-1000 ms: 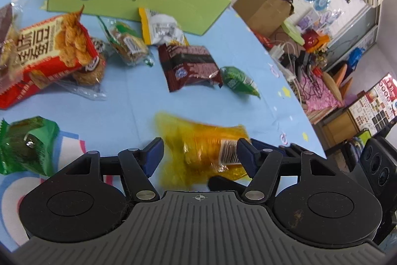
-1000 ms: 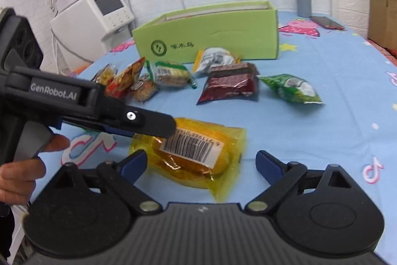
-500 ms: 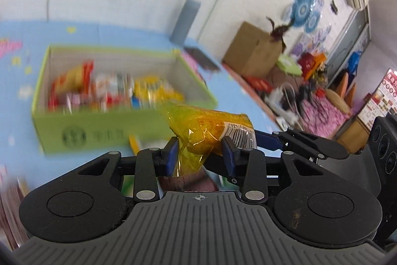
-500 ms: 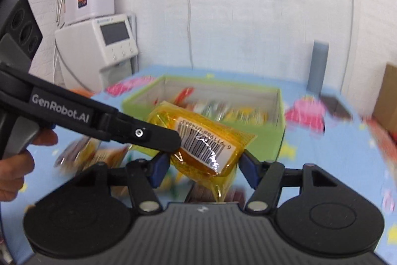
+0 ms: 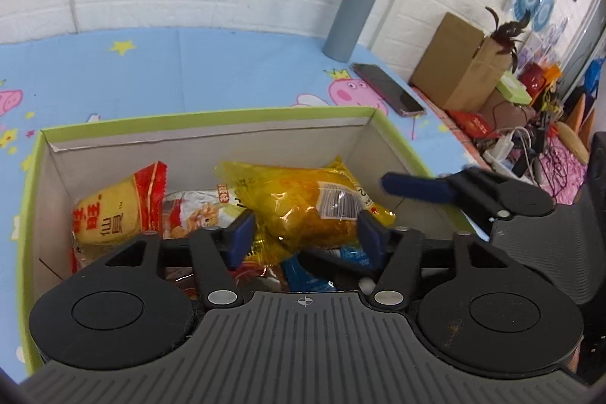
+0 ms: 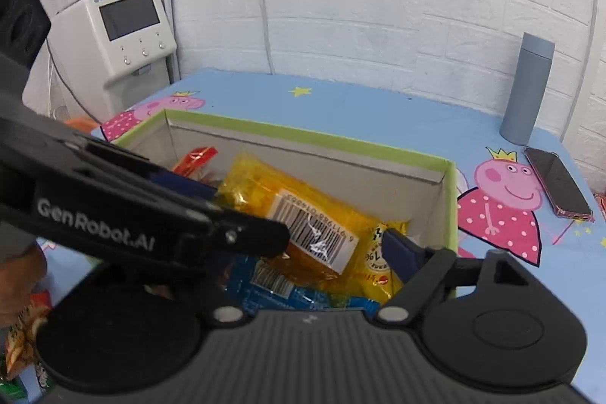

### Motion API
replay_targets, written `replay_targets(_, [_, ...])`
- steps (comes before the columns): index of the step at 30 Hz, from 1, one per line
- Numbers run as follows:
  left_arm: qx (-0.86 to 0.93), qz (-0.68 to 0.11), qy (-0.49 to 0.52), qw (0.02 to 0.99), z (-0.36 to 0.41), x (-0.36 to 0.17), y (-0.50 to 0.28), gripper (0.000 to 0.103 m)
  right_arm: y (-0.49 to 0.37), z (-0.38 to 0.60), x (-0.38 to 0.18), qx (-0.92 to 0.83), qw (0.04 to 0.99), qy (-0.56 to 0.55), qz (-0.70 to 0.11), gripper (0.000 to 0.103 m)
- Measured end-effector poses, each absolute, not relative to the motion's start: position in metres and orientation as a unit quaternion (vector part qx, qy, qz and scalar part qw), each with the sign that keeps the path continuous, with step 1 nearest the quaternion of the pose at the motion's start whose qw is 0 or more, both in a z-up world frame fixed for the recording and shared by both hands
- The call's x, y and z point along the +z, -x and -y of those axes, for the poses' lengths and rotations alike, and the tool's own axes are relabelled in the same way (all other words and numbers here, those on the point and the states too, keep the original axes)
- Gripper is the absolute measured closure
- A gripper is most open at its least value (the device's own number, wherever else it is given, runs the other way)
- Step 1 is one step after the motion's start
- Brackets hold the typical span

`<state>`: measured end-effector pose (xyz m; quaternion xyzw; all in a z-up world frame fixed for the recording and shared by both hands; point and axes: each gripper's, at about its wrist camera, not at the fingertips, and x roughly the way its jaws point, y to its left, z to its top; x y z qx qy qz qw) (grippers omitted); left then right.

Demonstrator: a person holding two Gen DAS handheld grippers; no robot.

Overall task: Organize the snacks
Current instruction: 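Lower the yellow pack into the green box and open left gripper, then grasp the small green pack with the left gripper and lift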

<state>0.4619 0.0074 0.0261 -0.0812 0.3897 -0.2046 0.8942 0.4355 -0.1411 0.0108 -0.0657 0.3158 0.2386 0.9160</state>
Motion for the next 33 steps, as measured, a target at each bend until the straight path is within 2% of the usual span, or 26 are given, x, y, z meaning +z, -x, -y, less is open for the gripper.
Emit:
replay_targets(5, [-0.213,-0.336,0.091,0.913,-0.019,0.068,-0.418,0.042,-0.389,0.141,0.047,0.235,0.932,0.081,-0.263,0.01])
replay_targets(6, [-0.216,-0.324,0.089,0.917,-0.021,0.077,-0.405,0.036,-0.36,0.145,0.062,0.239,0.937,0.081,-0.243,0.01])
replay_targets(7, [-0.218,-0.311,0.085,0.921,-0.022,0.086,-0.389,0.032,-0.36,0.145,0.062,0.239,0.937,0.081,-0.243,0.01])
replay_targets(10, [-0.22,-0.28,0.068,0.932,-0.028,0.105,-0.335,0.029,-0.309,0.151,0.07,0.247,0.939,0.071,-0.23,0.01])
replay_targets(14, [-0.219,-0.273,0.054,0.935,-0.04,0.102,-0.267,0.025,-0.249,0.15,0.056,0.264,0.931,0.049,-0.245,0.01])
replay_targets(21, [-0.136,-0.315,0.069,0.937,-0.081,0.047,-0.177,0.025,-0.171,0.136,-0.002,0.281,0.906,-0.004,-0.316,0.01])
replay_targets(23, [-0.114,-0.329,0.09,0.933,-0.097,0.027,-0.164,0.031,-0.158,0.124,-0.011,0.297,0.897,-0.017,-0.327,0.01])
replay_targets(25, [-0.094,-0.347,0.117,0.926,-0.112,0.01,-0.162,0.047,-0.149,0.099,-0.019,0.318,0.887,-0.008,-0.333,0.01])
replay_targets(27, [-0.086,-0.367,0.16,0.912,-0.13,-0.006,-0.164,0.051,-0.148,0.091,-0.02,0.321,0.886,-0.003,-0.334,0.01])
replay_targets(33, [-0.093,-0.382,0.183,0.901,-0.147,-0.017,-0.18,0.048,-0.161,0.033,-0.028,0.35,0.874,0.05,-0.333,0.01])
